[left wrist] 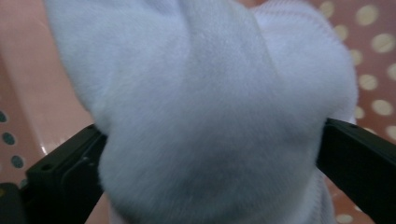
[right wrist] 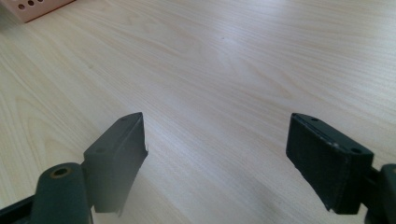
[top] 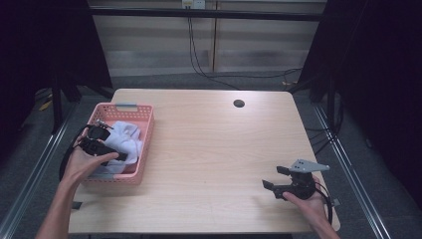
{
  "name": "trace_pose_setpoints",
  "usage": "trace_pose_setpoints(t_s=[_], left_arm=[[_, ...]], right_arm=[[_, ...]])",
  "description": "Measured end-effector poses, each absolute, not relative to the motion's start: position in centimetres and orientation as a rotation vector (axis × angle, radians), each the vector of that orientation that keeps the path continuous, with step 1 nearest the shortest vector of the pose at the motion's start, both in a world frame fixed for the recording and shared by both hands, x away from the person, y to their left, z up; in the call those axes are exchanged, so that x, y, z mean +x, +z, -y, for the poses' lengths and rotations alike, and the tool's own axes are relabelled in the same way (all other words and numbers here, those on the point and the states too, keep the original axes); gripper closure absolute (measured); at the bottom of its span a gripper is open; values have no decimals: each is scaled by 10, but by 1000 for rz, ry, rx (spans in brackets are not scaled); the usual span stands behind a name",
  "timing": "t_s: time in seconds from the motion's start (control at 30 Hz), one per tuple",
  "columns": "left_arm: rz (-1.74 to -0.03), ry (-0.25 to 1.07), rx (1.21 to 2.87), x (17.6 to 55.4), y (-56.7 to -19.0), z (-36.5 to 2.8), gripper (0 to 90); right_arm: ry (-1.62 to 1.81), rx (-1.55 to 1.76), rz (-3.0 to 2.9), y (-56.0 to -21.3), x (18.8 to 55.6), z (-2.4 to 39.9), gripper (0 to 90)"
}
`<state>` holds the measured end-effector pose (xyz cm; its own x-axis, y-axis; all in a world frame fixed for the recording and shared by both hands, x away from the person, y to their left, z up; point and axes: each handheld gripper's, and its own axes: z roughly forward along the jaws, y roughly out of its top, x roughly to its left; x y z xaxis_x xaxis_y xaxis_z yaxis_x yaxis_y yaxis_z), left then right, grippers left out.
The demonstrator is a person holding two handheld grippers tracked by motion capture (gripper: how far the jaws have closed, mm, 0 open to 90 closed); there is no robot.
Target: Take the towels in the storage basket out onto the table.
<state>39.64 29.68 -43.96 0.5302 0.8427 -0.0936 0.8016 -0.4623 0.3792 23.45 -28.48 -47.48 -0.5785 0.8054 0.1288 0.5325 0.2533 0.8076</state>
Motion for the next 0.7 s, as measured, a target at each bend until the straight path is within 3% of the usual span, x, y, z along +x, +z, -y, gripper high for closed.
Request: trace_pose_setpoints(t_s=[0.1, 0.2, 0.43, 0.7], left_arm=[[-1373, 5, 2414, 409, -454, -296, 0], [-1391, -18, 2443, 412, -459, -295, 0], [-1431, 1, 2528, 419, -465, -288, 4], [-1452, 104, 2662, 422, -470, -273, 89]], right_arm=[[1223, 1233, -2226, -476, 235, 285, 210], [1221, 1227, -2232, -476, 235, 285, 212], [1220, 1218, -2242, -477, 234, 283, 217], [1201, 1201, -2266, -478, 234, 281, 221]])
